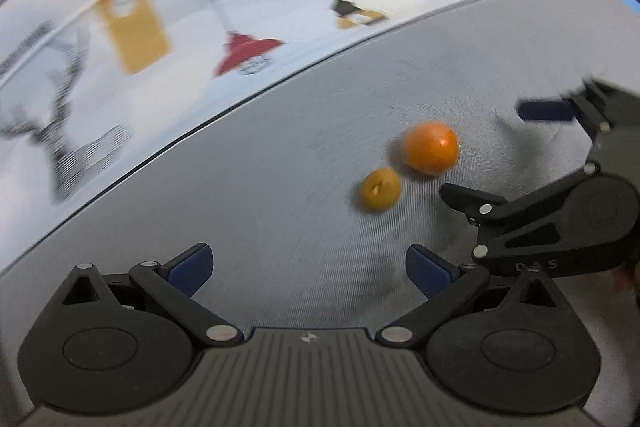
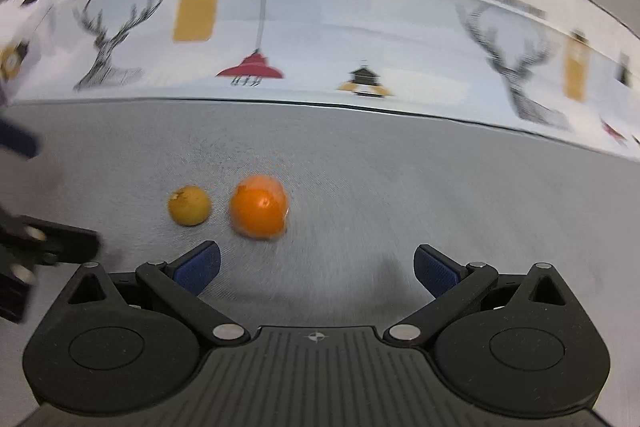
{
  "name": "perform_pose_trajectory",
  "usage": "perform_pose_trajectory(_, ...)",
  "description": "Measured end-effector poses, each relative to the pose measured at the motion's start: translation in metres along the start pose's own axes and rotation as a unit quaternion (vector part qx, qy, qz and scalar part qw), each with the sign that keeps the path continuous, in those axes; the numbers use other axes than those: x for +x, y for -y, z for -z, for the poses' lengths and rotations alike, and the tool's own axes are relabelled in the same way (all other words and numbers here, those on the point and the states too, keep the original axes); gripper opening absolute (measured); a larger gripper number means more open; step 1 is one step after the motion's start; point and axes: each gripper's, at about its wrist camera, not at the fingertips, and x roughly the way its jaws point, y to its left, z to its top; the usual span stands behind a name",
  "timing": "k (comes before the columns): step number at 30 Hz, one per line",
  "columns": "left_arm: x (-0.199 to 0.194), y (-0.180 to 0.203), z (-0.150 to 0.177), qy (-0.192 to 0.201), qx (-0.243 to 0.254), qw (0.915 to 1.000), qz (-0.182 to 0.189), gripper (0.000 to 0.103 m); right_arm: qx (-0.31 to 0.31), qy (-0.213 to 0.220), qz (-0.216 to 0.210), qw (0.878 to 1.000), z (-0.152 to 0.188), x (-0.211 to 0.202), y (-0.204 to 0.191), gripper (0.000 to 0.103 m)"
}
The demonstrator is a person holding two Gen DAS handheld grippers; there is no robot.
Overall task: Organize fruits
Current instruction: 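Swing both tools toward the loose yellow fruit and orange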
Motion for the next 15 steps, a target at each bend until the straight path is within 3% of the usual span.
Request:
perform_pose_trajectory(3, 0.023, 0.001, -0.010, 0.011, 0.028, 0.9993, 0.024, 0.101, -0.014, 0.005, -0.017, 1.000, -0.003, 0.016, 0.010, 0.102)
perform_pose_trajectory(5, 0.030, 0.001, -0.016, 0.021, 0.044, 0.9977, 0.047, 0.094, -0.011, 0.013, -0.022, 1.000, -0.004, 0.023, 0.017, 0.102)
perform_pose_trajectory(8, 0.035, 0.005, -0.023, 0.029, 0.075, 0.9928, 0.088, 0.071, -0.004, 0.018, -0.038, 0.999, -0.007, 0.030, 0.024, 0.099)
perform_pose_trajectory(9, 0.036, 0.006, -0.025, 0.031, 0.082, 0.9910, 0.101, 0.058, -0.001, 0.022, -0.051, 0.998, -0.008, 0.032, 0.027, 0.097)
perform_pose_trajectory(10, 0.036, 0.007, -0.028, 0.032, 0.083, 0.9896, 0.113, 0.037, -0.005, 0.028, -0.058, 0.998, -0.009, 0.032, 0.027, 0.092)
perform_pose_trajectory(11, 0.036, 0.006, -0.030, 0.030, 0.081, 0.9878, 0.129, 0.026, -0.017, 0.034, -0.067, 0.997, -0.010, 0.032, 0.025, 0.083)
perform_pose_trajectory(12, 0.036, 0.007, -0.031, 0.029, 0.073, 0.9877, 0.135, 0.027, -0.034, 0.041, -0.077, 0.996, -0.012, 0.033, 0.021, 0.077)
perform_pose_trajectory(14, 0.034, 0.003, -0.029, 0.033, 0.044, 0.9896, 0.133, 0.027, -0.056, 0.048, -0.097, 0.993, -0.016, 0.032, 0.015, 0.041)
perform_pose_trajectory(15, 0.032, 0.002, -0.027, 0.031, 0.030, 0.9910, 0.127, 0.027, -0.059, 0.049, -0.095, 0.993, -0.017, 0.031, 0.012, 0.039)
